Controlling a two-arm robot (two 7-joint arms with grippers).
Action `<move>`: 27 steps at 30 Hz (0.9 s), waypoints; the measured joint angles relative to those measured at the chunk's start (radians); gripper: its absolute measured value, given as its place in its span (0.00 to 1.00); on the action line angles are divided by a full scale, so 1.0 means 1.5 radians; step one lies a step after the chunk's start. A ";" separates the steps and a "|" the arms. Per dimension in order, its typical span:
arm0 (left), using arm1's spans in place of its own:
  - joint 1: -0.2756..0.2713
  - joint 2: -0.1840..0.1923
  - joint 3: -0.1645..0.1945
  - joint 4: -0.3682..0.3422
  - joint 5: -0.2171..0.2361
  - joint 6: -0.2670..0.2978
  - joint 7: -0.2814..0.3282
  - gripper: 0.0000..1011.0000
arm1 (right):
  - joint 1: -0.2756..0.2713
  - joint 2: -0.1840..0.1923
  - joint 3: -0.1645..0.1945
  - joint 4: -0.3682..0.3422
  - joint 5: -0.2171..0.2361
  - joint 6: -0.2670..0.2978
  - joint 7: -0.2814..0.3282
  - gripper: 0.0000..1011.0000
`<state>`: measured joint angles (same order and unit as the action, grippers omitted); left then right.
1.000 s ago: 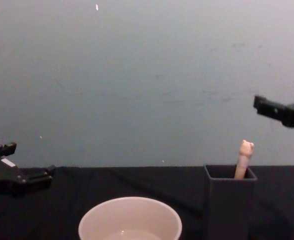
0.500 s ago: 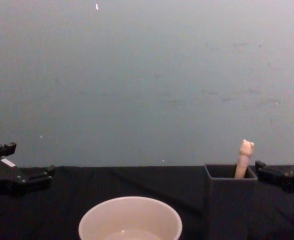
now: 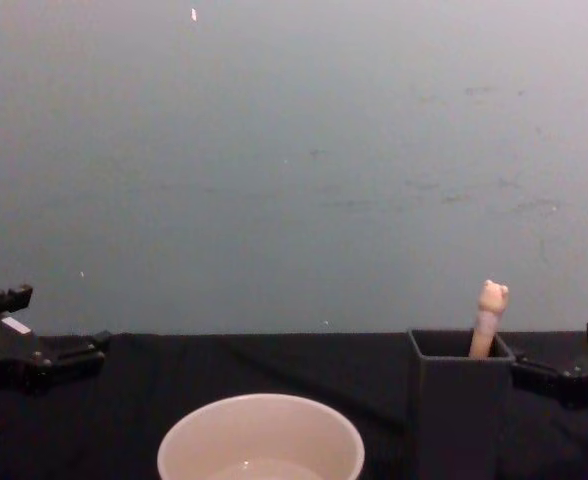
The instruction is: Pick up the stirring spoon with one hand, stir inside the cup, then place it back in its original position.
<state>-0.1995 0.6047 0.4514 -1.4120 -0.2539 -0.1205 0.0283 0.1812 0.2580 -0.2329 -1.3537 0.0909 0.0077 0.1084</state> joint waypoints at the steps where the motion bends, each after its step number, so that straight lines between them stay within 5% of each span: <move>1: 0.000 0.000 0.000 0.000 0.000 0.000 0.000 0.99 | 0.000 0.000 0.000 0.000 0.000 0.000 0.000 0.99; 27: 0.000 0.000 0.000 0.000 0.000 0.000 0.000 0.99 | -0.001 0.001 0.000 -0.003 0.003 -0.001 -0.001 0.99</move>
<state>-0.1995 0.6047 0.4514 -1.4120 -0.2539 -0.1205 0.0283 0.1802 0.2594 -0.2327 -1.3585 0.0950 0.0058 0.1066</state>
